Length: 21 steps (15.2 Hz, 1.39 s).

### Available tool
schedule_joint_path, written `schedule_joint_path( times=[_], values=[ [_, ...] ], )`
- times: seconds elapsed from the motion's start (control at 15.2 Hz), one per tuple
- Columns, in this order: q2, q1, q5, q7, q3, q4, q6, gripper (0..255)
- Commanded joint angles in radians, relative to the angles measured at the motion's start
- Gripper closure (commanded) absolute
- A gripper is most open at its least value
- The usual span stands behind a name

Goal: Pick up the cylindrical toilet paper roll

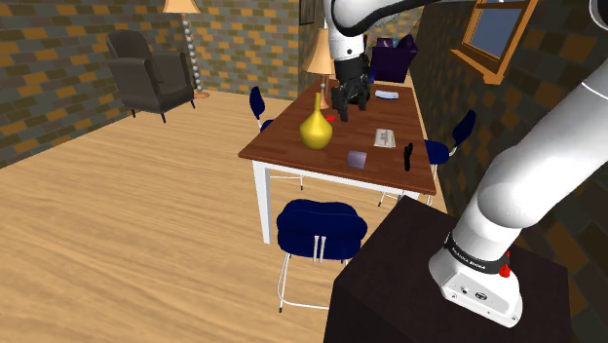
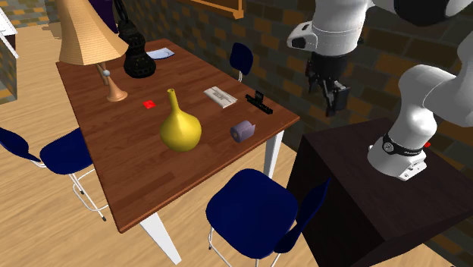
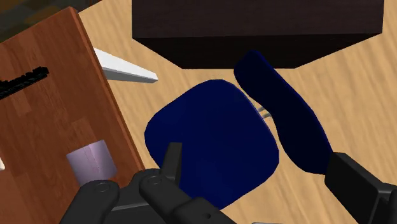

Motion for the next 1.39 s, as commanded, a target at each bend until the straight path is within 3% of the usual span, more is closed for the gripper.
schedule_joint_path(
  times=[0.0,0.73,1.32],
  values=[
    [0.092,-0.013,-0.046,-0.011,-0.005,0.041,0.001,0],
    [0.585,-0.032,-0.269,-0.021,-0.034,0.363,-0.090,0],
    [1.001,-0.030,-0.429,-0.085,-0.103,0.719,-0.220,0]
  ],
)
